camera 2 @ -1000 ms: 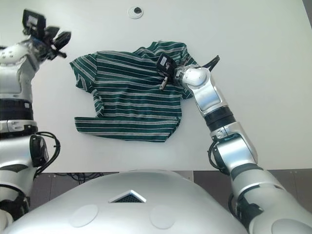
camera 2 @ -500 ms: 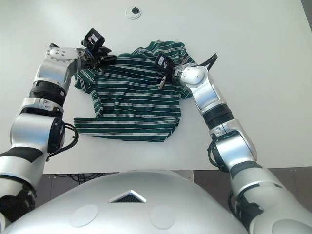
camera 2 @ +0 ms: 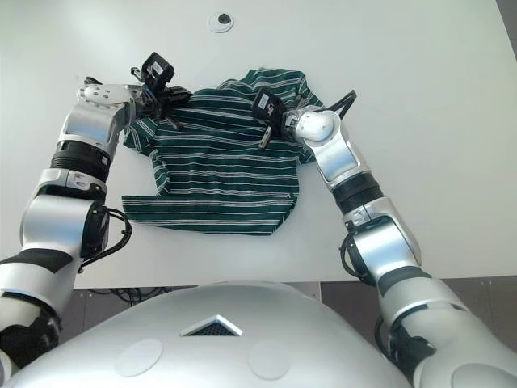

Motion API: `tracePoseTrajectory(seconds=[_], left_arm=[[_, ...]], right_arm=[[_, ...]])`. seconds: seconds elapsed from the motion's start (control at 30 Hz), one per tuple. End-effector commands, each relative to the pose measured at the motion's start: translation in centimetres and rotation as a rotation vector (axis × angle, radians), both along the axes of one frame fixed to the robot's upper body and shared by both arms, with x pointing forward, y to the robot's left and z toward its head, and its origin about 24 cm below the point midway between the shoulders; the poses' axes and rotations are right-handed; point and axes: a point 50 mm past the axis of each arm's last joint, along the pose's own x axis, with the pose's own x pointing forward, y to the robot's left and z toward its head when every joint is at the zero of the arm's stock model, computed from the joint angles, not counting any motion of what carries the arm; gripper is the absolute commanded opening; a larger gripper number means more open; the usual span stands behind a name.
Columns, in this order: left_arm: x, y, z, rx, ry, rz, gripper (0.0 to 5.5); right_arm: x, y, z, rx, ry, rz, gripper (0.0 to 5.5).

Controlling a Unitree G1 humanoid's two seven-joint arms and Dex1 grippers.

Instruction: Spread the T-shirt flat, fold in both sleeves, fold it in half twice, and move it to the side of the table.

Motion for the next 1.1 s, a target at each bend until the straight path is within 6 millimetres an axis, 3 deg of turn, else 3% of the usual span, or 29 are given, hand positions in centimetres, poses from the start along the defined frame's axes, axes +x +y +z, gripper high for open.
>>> tracePoseTrajectory(seconds=[0.03, 0.27, 0.47, 0.63, 0.83, 0.97, 1.1], left_arm=[[-1.0, 0.4, -1.0, 0.027, 0.01, -0.002, 0.01], [-0.5, -0.1, 2.8, -0.056, -0.146, -0.047, 0.01], [-3.4, -0.2, 4.7, -0.074, -0.153, -0.137, 0.01], [-6.3, -0.8, 4.5, -0.046, -0.093, -0.208, 0.01], [-9.1, -1.8, 1.7, 0.04, 0.037, -0.3, 0.01], [-8.3, -1.2, 0.4, 0.134, 0.037, -0.219, 0.01], [-6.8, -1.3, 0.8, 0.102, -0.007, -0.123, 0.17]], right_arm=[[-1.3, -1.2, -2.9, -0.067, 0.112, -0.053, 0.0], [-0.2, -1.4, -1.5, 0.014, 0.076, -0.128, 0.0], [0.8, -2.1, 0.3, 0.091, 0.012, -0.214, 0.0], [0.4, -2.6, 0.8, 0.109, 0.014, -0.226, 0.0], [-0.7, -2.4, -0.4, 0.064, 0.071, -0.184, 0.0], [-1.3, -2.2, -1.2, 0.022, 0.1, -0.154, 0.0], [-1.6, -2.2, -1.7, -0.013, 0.114, -0.138, 0.0]])
